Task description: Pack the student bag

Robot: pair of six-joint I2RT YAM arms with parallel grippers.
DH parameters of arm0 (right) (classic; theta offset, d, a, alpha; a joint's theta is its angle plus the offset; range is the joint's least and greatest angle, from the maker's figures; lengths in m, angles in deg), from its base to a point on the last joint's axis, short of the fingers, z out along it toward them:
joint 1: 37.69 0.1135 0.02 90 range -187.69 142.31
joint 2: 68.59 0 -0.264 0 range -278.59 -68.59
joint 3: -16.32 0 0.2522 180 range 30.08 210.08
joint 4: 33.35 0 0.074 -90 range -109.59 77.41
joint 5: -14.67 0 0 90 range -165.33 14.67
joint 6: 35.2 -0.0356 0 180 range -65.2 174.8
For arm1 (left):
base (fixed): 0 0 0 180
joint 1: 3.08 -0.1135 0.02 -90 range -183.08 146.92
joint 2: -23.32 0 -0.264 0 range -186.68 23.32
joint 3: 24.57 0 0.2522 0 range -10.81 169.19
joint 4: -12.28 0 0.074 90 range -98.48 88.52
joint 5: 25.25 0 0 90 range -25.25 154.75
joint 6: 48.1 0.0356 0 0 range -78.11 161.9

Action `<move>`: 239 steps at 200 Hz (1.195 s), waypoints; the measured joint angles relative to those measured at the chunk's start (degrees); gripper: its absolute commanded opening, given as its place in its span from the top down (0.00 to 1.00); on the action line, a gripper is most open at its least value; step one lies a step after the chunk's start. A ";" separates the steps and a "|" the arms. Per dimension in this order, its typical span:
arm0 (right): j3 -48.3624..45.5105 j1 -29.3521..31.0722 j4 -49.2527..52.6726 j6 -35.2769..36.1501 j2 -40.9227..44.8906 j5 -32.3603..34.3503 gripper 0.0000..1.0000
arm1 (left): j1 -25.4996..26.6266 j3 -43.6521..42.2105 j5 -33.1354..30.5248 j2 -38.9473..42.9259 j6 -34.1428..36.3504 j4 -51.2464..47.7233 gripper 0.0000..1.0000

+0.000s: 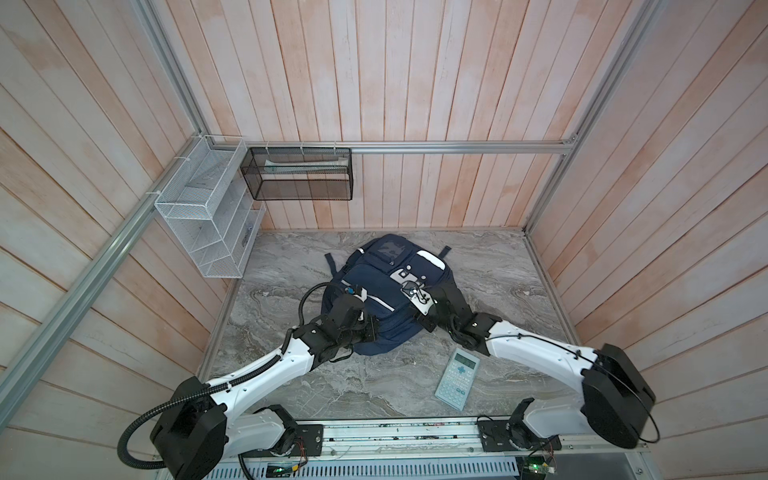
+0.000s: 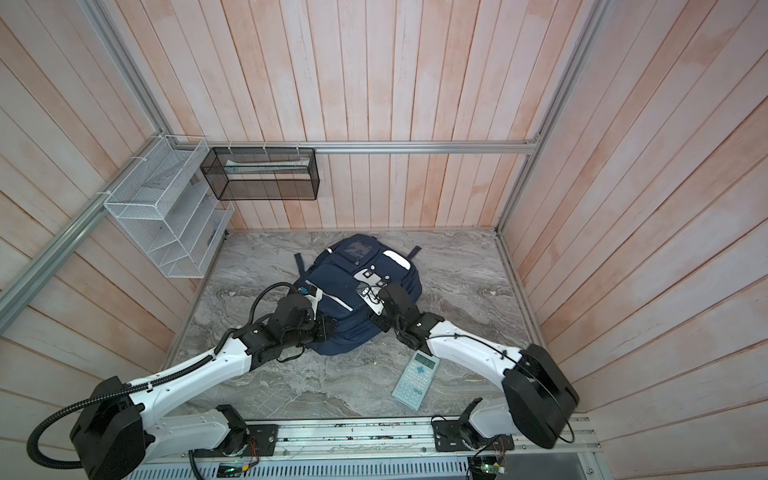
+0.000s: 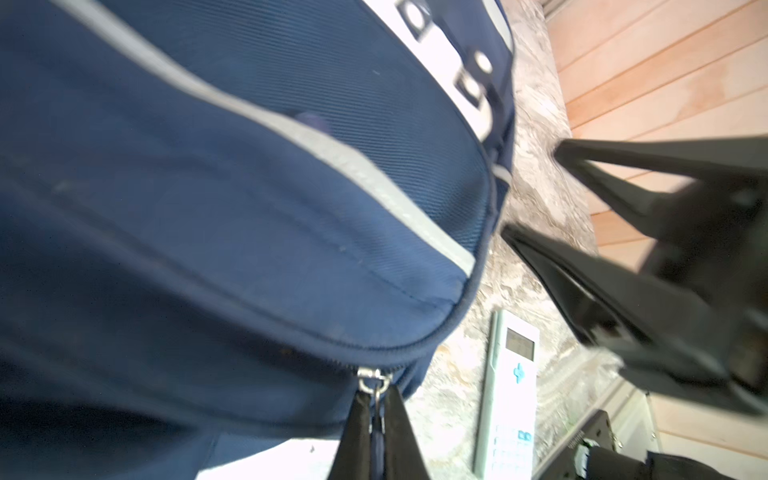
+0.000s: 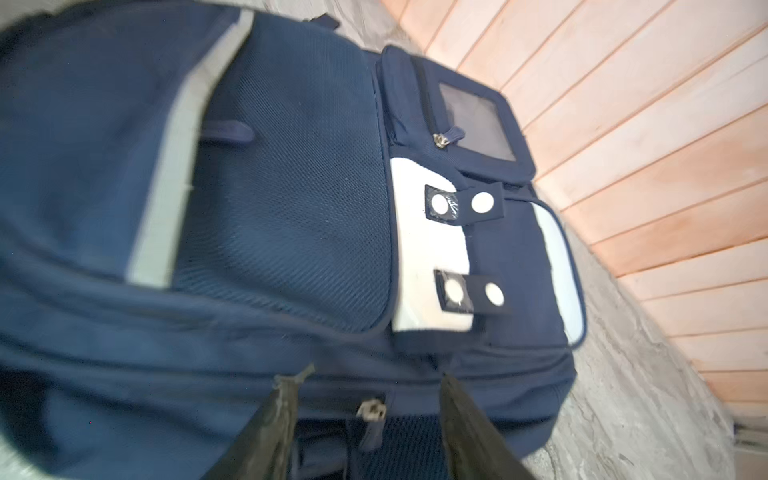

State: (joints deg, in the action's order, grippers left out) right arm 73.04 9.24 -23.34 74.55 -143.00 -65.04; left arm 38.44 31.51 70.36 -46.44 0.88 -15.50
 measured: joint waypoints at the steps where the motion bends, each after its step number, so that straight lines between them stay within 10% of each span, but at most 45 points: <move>1: -0.55 0.39 -0.33 0.11 0.70 0.07 0.42 | 0.11 0.07 0.00 -0.02 -0.07 -0.04 1.00; 98: 4.92 9.27 -8.74 9.46 -11.08 -1.68 0.50 | 1.20 1.44 -1.60 -0.46 -1.07 -3.56 1.00; 132: 5.25 8.94 -9.70 9.29 -11.93 -2.73 1.00 | 0.87 1.44 -2.82 -0.39 -1.11 -3.28 1.00; 159: 5.18 8.66 -9.35 9.05 -12.04 -2.99 1.00 | -1.11 1.44 -1.99 -0.13 -0.33 -3.37 1.00; 239: -2.29 2.16 -9.25 11.82 -2.71 -8.70 1.00 | -26.29 1.49 6.97 0.44 9.62 -5.90 1.00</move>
State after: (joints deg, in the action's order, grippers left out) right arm 70.74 11.41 -32.59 86.37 -145.71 -73.74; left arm 12.14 33.00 77.33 -46.00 10.50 -21.40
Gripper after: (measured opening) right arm 0.074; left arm 0.076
